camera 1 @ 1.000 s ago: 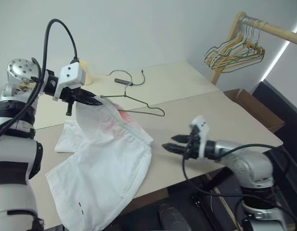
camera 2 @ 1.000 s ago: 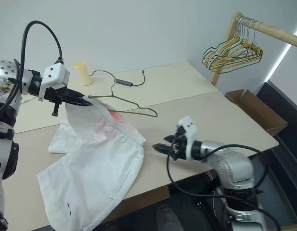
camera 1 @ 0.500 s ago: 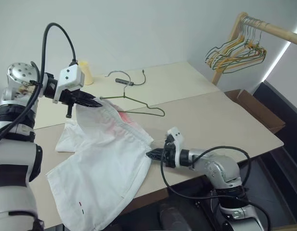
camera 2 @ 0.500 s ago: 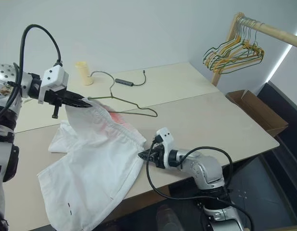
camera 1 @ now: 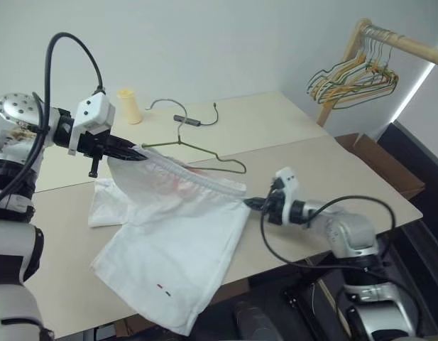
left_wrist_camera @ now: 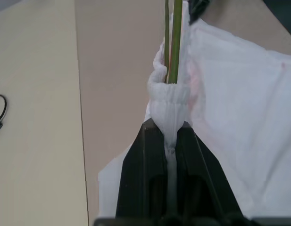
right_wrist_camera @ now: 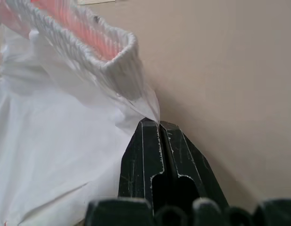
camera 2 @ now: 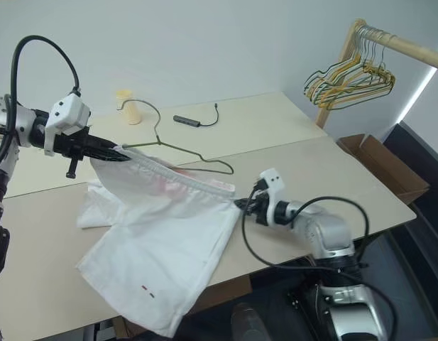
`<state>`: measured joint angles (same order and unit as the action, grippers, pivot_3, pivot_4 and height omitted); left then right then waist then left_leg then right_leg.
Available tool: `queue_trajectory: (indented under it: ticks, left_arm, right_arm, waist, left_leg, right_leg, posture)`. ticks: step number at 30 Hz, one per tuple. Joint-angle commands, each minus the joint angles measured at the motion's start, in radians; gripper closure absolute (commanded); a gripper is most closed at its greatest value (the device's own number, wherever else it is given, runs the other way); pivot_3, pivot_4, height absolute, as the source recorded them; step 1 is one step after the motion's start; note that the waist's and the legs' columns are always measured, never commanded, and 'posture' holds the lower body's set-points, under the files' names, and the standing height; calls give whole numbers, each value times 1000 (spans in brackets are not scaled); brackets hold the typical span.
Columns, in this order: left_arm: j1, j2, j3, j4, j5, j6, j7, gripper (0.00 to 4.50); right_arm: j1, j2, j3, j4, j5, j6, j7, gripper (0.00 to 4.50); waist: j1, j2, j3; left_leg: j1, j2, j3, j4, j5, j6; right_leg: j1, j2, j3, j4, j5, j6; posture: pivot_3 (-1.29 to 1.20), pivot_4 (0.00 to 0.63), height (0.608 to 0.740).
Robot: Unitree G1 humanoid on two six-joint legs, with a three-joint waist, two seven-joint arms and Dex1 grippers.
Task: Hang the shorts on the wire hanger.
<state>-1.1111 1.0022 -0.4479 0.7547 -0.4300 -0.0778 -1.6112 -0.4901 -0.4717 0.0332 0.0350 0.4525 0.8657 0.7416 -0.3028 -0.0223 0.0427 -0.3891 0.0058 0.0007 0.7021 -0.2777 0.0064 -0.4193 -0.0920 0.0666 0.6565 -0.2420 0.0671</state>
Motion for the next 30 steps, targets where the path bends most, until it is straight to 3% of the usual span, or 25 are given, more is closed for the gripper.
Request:
queue_trajectory:
  ticks: [1,9,18,24,30]
  left_arm:
    - [-4,39,-9,-11,-22,-7,-3,4500]
    - [3,14,7,51,77,-43,-3,4500]
    - [-4,-48,60,97,237,-124,10,4500]
    - [-17,-111,104,150,341,-163,71,4500]
    - [-18,-166,177,146,352,-144,106,4500]
  right_arm:
    - [-38,-55,4,57,-34,-67,58,4468]
    - [-69,-101,27,81,-75,-148,112,4468]
    - [-106,-187,143,-114,-284,-367,89,4468]
    - [-204,-192,170,-191,-334,-369,100,4468]
    - [-268,-163,194,-237,-361,-361,97,4468]
  waist:
    - [0,0,0]
    - [1,0,0]
    - [15,0,0]
    - [14,0,0]
    - [14,0,0]
  left_leg:
    - [0,0,0,0,0,0]
    - [0,0,1,0,0,0]
    - [-1,-1,1,1,0,0]
    - [-1,-1,1,2,0,0]
    - [-1,-1,1,2,0,1]
  right_leg:
    - [0,0,0,0,0,0]
    - [0,0,1,0,0,0]
    - [-1,0,1,0,0,0]
    - [-1,0,1,0,0,1]
    - [-1,-1,1,0,0,0]
  posture:
    - [-238,0,740]
    - [-229,0,740]
    - [-239,0,740]
    - [-245,0,740]
    - [-246,0,740]
